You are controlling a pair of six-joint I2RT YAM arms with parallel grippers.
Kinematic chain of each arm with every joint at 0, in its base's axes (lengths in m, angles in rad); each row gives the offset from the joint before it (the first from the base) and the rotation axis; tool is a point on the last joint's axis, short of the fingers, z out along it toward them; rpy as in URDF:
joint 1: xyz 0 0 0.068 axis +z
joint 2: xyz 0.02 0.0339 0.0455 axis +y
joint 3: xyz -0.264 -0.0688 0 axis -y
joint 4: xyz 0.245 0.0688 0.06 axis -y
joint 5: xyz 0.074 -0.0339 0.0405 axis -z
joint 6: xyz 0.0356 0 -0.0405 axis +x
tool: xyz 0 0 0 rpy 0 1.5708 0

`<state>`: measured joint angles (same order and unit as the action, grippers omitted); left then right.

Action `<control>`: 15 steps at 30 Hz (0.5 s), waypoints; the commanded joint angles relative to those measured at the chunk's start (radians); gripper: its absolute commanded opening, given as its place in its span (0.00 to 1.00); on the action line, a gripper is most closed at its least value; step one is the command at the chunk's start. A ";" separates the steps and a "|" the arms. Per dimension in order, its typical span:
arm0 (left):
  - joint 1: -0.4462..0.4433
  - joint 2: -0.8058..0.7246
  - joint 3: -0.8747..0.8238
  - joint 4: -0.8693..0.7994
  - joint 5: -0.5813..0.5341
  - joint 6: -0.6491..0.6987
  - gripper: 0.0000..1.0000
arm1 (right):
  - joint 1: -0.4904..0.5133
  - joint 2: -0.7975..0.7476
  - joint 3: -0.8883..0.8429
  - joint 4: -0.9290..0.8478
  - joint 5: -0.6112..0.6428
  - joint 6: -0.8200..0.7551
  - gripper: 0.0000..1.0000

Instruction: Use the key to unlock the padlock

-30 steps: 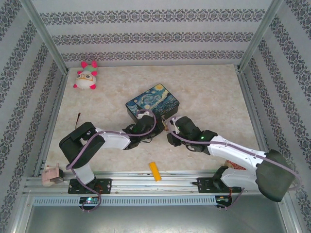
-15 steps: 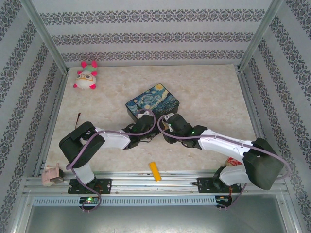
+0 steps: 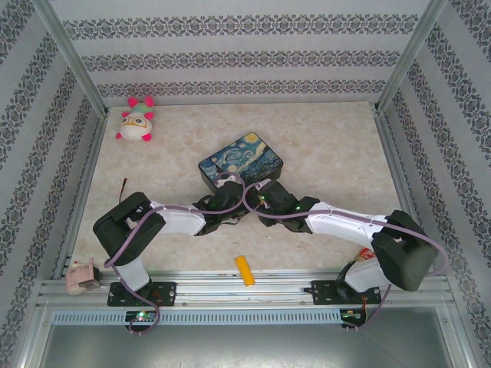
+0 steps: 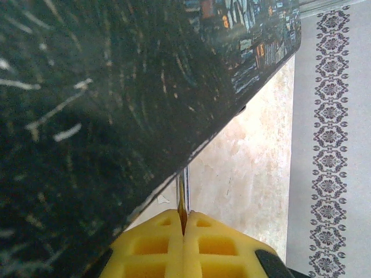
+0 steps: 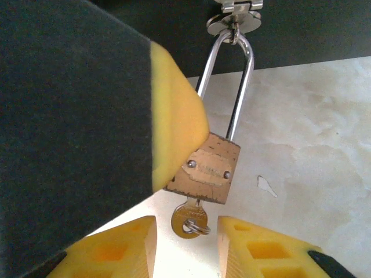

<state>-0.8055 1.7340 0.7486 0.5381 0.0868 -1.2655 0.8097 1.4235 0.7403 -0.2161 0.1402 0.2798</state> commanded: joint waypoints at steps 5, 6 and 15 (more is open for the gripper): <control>0.014 -0.021 0.007 0.022 0.022 -0.019 0.00 | 0.014 0.030 0.037 0.030 0.068 -0.007 0.31; 0.014 -0.021 0.006 0.023 0.023 -0.020 0.00 | 0.014 0.031 0.037 0.032 0.073 -0.007 0.31; 0.015 -0.023 0.006 0.028 0.025 -0.021 0.00 | 0.016 0.037 0.013 0.073 0.098 -0.016 0.29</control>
<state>-0.8024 1.7340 0.7486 0.5385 0.0978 -1.2682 0.8162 1.4487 0.7525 -0.1978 0.1993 0.2798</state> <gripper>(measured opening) 0.042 0.288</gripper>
